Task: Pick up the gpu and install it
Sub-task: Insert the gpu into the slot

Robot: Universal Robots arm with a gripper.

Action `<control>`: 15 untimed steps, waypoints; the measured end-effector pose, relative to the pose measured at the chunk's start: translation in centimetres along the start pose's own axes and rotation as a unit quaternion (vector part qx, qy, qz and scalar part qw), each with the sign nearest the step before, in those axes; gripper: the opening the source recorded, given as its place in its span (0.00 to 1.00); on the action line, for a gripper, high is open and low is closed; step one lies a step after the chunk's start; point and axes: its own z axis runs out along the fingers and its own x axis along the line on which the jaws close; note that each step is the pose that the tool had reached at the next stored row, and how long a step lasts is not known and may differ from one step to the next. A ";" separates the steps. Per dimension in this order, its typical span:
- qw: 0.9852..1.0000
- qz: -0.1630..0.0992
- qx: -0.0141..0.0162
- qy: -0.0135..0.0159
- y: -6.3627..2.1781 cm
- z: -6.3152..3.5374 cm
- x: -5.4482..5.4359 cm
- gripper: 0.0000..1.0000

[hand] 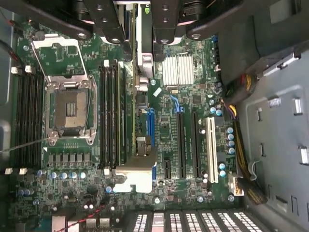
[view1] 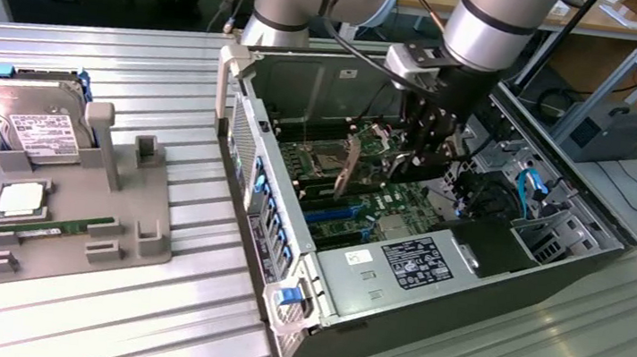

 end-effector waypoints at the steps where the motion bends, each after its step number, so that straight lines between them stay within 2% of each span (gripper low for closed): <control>1: 1.000 0.000 0.000 0.000 0.26 0.12 0.0 0.27; 6: 1.000 0.000 0.000 0.000 1.79 0.90 0.1 0.27; 8: 1.000 0.000 0.000 0.000 2.11 1.22 0.1 0.27; 11: 1.000 0.000 -0.011 0.002 2.23 1.64 0.1 0.27; 12: 1.000 0.000 -0.020 0.003 2.28 1.79 0.1 0.27; 13: 1.000 0.001 -0.024 0.004 2.33 1.88 0.1 0.27; 15: 1.000 0.001 -0.027 0.006 2.45 1.99 0.2 0.27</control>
